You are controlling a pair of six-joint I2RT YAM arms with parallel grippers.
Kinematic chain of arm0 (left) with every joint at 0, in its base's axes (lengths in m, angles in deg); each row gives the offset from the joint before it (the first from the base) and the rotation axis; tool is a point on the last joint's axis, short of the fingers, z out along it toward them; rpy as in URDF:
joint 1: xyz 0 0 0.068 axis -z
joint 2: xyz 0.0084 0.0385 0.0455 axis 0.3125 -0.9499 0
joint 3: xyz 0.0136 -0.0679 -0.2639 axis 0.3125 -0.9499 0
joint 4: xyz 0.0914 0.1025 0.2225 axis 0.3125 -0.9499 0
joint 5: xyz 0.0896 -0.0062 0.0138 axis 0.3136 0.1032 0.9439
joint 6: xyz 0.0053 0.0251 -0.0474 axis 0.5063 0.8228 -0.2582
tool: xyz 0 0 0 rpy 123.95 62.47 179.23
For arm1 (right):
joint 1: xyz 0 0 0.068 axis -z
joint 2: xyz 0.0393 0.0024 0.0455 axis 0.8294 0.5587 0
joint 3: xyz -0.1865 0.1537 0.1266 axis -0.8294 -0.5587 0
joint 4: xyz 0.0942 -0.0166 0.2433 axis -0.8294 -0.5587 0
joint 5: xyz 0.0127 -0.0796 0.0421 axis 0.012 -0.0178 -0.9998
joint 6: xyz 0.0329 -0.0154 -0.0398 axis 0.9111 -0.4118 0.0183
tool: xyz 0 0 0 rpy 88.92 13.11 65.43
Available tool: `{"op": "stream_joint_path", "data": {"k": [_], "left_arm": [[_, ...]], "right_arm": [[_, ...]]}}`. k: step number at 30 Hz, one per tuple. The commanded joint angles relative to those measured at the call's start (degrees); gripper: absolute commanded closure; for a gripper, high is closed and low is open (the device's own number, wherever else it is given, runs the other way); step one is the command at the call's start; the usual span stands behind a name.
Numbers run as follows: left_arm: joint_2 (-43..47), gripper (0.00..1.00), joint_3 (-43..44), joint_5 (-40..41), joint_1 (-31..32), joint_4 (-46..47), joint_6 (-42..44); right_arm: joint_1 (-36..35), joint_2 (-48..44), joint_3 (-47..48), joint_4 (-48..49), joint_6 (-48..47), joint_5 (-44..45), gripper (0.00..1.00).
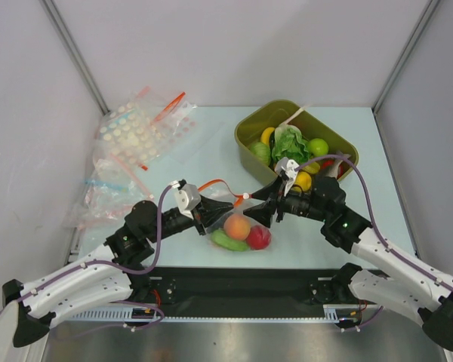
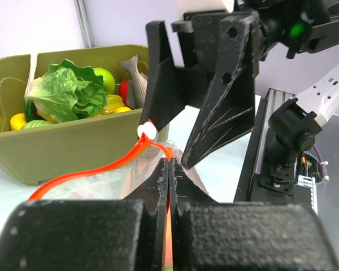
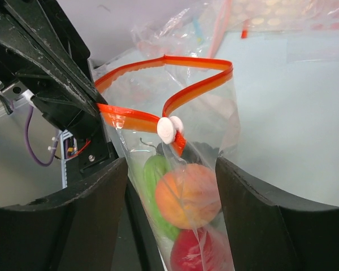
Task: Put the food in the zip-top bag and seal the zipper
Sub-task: Zip the zipper food storage bag at the center of the board.
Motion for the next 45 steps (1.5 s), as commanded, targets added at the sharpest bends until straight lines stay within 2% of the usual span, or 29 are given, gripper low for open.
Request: {"op": "stream_joint_path", "data": {"k": [1,2,7,11,14,17,18,27,29,30,33,39,45], "left_arm": [[0.4,1.00,0.3,-1.5,0.1,3.9,-0.9],[0.4,1.00,0.3,-1.5,0.1,3.9,-0.9],[-0.3,1.00,0.3,-1.1,0.1,3.9,-0.9],[-2.3,1.00,1.6,-1.0,0.1,2.6,-1.0],[-3.5,1.00,2.2,-0.6,0.1,1.9,-1.1],[-3.8,1.00,2.5,0.1,0.1,1.4,-1.0],[-3.8,1.00,2.5,0.4,0.1,1.2,-1.1],[-5.2,0.99,4.0,2.3,0.1,-0.9,-0.9],[-5.7,0.76,4.2,2.4,0.1,-1.2,-0.8],[-5.7,0.54,4.2,2.3,0.1,-1.2,-0.8],[-4.8,0.34,3.8,1.4,0.1,-0.5,-0.6],[0.6,0.23,0.4,-2.7,0.1,3.9,-0.2],[0.6,0.20,0.4,-10.2,0.1,6.1,-0.2]], "right_arm": [[0.2,1.5,0.4,4.4,1.4,-3.5,0.31],[0.2,1.9,0.4,5.3,1.8,-4.3,0.32],[0.2,1.1,-0.2,7.1,2.3,-7.0,0.61],[0.2,-2.3,-1.3,6.8,1.8,-5.0,0.66],[0.2,-4.4,-1.7,5.9,1.1,-3.1,0.74],[0.2,-5.3,-1.8,5.6,0.9,-2.5,0.90],[0.2,-5.4,-1.8,5.6,1.1,-2.3,0.98],[0.2,-6.1,-0.9,2.9,-0.1,-0.3,1.00],[-0.1,-5.8,0.0,1.1,-1.4,-1.1,1.00],[-0.3,-5.4,0.6,0.3,-2.0,-1.8,1.00],[-2.5,-4.5,2.3,-2.4,-4.8,-2.2,1.00],[-7.6,-2.9,4.7,-5.9,-9.2,-3.8,1.00],[-9.3,-2.3,5.2,-8.2,-11.8,-6.6,1.00]]}}
